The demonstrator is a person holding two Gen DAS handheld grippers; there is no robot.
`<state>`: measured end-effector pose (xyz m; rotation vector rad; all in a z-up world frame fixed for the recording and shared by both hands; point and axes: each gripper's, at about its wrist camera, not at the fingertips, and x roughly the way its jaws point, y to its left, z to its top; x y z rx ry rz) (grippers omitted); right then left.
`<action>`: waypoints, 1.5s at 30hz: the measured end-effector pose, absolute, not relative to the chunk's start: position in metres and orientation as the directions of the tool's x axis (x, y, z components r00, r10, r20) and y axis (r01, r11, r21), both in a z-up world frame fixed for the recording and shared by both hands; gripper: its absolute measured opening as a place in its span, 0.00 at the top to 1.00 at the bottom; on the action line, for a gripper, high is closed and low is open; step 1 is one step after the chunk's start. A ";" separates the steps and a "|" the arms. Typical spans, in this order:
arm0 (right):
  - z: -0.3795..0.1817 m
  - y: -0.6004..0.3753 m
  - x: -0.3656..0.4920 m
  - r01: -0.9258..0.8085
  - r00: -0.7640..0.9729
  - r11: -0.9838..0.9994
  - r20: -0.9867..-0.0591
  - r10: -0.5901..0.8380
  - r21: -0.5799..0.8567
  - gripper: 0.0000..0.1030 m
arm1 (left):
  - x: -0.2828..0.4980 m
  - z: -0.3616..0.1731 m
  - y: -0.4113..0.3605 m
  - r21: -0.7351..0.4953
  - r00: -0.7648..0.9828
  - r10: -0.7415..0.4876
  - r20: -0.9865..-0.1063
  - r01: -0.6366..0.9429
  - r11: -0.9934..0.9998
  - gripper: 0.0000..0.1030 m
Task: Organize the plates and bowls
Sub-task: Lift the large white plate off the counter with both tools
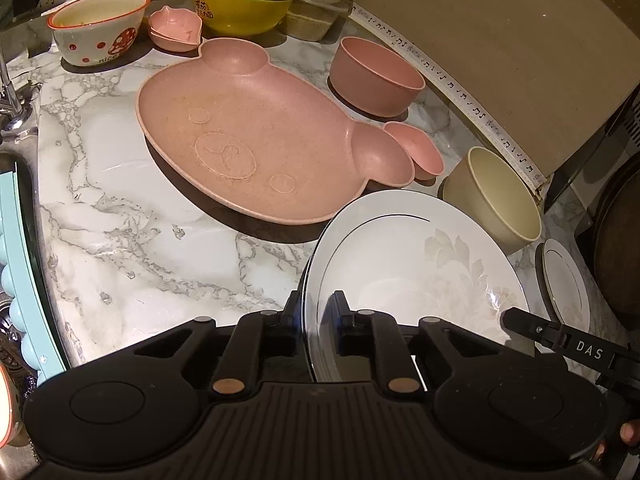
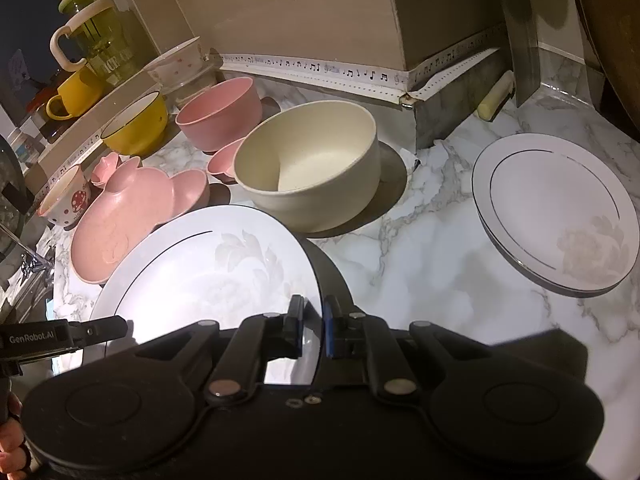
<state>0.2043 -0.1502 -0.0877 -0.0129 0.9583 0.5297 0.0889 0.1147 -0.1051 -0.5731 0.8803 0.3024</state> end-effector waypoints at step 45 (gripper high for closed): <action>-0.069 -0.178 0.194 -0.409 0.479 0.890 -0.782 0.398 0.203 0.92 | 0.083 -0.093 0.092 -0.345 0.625 -0.031 -0.780 -0.388 0.854 0.89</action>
